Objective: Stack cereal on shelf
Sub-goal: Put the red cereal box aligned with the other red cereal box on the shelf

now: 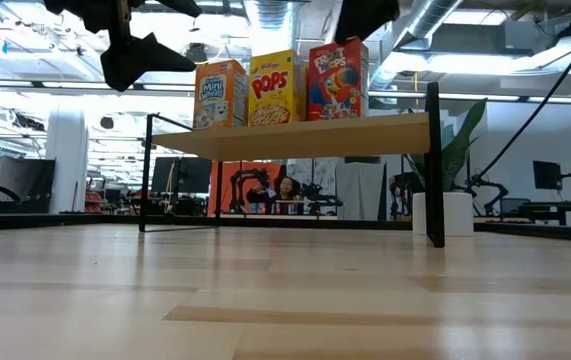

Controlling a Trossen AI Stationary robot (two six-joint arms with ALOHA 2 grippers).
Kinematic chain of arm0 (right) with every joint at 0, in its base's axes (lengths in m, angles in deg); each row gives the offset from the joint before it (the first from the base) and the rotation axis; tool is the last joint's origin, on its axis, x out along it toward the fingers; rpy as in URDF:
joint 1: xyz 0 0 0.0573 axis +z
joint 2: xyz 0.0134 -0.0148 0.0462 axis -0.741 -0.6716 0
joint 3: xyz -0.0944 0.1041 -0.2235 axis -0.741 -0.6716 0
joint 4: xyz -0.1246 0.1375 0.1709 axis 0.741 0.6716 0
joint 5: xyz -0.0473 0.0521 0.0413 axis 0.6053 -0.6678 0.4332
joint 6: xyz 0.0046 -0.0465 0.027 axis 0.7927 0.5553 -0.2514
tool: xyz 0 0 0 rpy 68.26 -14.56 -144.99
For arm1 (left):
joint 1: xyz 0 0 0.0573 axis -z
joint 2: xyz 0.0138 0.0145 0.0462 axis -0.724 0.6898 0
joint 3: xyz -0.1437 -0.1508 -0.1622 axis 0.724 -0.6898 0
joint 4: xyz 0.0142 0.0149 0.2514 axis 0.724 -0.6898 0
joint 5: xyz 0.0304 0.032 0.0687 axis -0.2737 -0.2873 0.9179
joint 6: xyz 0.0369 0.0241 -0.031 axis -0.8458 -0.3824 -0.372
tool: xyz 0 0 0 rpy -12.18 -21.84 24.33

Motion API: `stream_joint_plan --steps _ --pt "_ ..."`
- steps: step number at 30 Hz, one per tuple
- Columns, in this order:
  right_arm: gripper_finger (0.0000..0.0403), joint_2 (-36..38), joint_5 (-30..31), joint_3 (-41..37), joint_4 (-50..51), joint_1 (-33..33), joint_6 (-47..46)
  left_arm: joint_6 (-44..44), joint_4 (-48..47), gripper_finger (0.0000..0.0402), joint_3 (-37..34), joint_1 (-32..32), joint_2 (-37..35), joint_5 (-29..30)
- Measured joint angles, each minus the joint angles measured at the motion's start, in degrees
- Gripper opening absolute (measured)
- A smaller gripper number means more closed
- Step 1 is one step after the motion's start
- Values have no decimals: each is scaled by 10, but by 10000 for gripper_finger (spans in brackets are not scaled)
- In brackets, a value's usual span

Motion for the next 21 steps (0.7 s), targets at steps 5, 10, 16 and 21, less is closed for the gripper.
stream_joint_plan --steps 5,10,16,21 --pt "234 -1 1 25 19 1 1 0 -6 293 0 0 0 0" --pt "234 0 28 76 44 12 2 0 -5 293 0 0 0 0" --pt "216 25 85 115 53 69 -3 5 -5 293 0 0 0 0" --pt "159 100 237 61 54 170 -75 6 -3 293 0 0 0 2"
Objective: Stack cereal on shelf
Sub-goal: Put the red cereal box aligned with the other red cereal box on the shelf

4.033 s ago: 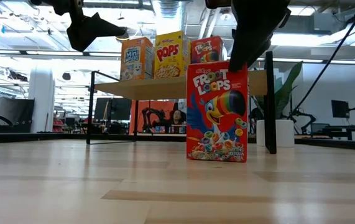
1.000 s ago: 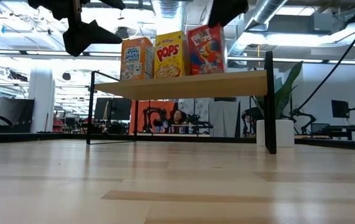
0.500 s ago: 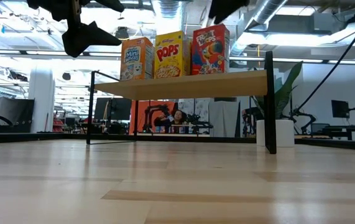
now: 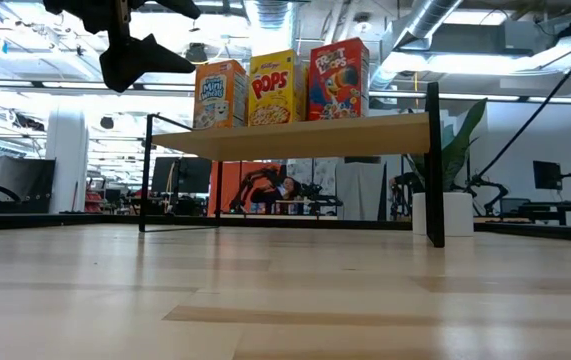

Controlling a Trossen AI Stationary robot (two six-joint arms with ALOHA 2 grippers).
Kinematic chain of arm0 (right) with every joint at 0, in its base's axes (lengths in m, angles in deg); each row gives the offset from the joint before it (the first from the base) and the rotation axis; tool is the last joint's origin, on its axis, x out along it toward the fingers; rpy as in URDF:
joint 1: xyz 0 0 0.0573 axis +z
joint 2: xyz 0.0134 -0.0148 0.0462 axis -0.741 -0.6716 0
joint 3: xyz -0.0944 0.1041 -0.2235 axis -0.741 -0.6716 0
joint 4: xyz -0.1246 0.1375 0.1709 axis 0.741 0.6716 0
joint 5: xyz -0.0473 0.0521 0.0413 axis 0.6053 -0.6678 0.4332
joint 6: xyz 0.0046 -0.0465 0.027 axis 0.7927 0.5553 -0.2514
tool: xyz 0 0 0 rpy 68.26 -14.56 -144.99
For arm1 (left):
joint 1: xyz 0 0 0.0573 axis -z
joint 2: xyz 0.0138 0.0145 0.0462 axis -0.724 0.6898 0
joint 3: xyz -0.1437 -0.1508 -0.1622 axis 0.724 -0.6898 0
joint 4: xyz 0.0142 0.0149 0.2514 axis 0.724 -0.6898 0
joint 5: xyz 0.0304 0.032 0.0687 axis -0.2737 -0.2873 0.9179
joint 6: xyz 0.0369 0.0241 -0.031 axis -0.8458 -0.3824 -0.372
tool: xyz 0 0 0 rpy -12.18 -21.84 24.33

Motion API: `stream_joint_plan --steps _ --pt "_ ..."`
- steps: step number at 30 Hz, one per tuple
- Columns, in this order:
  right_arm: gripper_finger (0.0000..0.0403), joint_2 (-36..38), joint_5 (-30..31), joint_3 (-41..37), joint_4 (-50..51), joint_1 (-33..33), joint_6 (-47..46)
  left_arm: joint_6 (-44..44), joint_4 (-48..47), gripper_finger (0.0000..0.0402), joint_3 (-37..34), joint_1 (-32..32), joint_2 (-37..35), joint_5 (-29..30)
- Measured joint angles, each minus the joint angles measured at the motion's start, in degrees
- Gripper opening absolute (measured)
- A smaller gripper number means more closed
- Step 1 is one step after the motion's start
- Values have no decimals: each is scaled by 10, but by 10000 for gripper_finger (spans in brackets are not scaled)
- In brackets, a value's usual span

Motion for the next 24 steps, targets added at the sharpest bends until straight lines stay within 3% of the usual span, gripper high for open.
stream_joint_plan --steps 6,13,20,24 --pt "90 74 59 -152 -52 76 -112 -1 1 293 0 0 0 9" --pt "13 100 63 -301 -183 50 -123 0 1 293 0 0 0 12" --pt "33 100 19 -352 -249 -5 -103 1 0 293 0 0 0 24" --pt "23 94 -3 -355 -277 -25 -68 3 0 293 0 0 0 27"
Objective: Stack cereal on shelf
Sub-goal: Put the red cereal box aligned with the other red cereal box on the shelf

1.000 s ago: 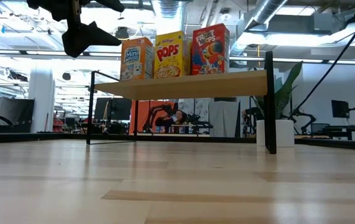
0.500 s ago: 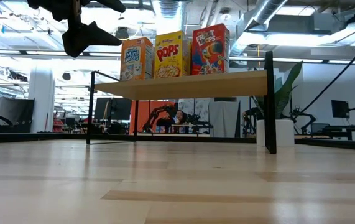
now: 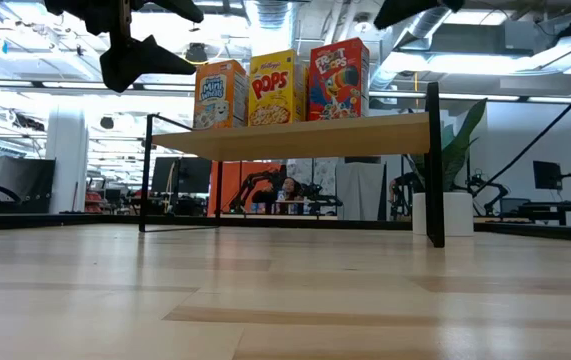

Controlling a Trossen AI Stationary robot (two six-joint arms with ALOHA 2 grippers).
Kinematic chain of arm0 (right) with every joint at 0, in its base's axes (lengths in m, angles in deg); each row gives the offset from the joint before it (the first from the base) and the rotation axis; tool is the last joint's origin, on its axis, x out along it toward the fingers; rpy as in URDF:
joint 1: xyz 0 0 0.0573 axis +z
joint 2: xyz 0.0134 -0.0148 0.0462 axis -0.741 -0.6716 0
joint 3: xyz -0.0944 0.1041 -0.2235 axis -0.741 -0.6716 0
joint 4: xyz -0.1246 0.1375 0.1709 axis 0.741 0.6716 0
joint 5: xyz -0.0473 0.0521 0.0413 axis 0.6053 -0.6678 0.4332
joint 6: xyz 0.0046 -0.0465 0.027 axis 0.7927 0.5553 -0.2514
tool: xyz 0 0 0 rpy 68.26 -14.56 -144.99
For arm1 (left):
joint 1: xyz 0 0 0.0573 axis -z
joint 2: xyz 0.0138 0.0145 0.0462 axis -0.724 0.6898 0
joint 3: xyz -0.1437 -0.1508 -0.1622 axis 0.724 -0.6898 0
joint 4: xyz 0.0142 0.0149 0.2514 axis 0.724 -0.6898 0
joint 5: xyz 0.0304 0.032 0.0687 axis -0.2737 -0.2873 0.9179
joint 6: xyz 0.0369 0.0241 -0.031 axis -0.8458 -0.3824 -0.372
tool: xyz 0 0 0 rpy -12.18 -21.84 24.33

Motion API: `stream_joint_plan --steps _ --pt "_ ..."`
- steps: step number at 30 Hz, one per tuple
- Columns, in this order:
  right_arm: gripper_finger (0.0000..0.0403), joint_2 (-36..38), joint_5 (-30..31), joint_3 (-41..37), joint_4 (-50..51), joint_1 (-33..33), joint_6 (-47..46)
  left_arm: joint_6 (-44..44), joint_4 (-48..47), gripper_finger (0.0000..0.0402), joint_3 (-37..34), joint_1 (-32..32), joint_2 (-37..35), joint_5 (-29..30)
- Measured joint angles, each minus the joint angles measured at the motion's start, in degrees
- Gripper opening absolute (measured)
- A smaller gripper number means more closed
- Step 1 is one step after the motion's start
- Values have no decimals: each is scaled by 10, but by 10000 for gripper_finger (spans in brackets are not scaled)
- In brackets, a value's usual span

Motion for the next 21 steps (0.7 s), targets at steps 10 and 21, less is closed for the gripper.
stream_joint_plan --steps 10,21 --pt "28 -19 -48 0 -19 -44 27 2 -5 293 0 0 0 4" --pt "10 -20 -68 -1 -19 -76 43 6 -10 293 0 0 0 13"
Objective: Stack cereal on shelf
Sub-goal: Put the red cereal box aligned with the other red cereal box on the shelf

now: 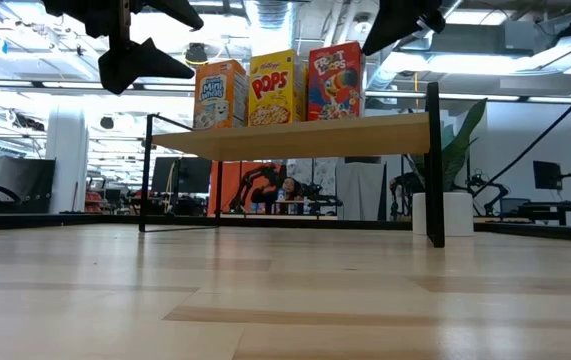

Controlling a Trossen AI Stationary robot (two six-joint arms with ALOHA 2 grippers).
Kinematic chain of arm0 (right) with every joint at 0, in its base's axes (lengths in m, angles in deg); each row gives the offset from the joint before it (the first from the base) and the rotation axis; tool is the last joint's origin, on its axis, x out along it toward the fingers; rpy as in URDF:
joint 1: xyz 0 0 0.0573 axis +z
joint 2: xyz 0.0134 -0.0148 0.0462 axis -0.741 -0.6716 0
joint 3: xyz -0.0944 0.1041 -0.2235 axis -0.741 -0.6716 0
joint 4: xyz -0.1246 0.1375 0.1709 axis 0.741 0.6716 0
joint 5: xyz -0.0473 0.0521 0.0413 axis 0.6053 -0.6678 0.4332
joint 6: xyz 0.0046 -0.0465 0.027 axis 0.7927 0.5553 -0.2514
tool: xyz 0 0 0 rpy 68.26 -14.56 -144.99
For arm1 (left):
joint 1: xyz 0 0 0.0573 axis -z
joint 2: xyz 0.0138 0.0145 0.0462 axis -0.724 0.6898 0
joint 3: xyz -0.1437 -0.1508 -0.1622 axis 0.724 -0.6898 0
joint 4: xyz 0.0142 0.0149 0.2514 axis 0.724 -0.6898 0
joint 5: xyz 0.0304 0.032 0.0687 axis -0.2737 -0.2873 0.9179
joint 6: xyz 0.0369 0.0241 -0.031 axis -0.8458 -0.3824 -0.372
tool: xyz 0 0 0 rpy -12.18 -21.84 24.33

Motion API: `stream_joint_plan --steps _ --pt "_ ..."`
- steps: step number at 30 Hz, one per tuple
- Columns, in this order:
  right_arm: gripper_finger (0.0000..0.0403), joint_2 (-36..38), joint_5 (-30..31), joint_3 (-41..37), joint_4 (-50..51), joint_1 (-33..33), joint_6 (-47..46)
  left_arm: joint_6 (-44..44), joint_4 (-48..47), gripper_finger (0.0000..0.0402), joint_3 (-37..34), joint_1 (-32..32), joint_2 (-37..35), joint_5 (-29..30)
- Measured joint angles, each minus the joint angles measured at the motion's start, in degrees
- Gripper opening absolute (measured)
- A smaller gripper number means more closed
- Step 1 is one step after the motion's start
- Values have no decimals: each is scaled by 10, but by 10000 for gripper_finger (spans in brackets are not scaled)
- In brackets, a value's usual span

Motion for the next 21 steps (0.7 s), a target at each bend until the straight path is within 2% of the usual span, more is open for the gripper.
stream_joint_plan --steps 4,8,16,21 --pt "19 0 -34 0 -2 -9 13 0 0 293 0 0 0 4" --pt "33 -11 -39 -1 -5 -17 18 0 0 293 0 0 0 6" --pt "13 -9 -38 0 -11 -23 41 4 -5 293 0 0 0 6" --pt "20 -9 -39 0 -16 -22 43 9 -6 293 0 0 0 6"
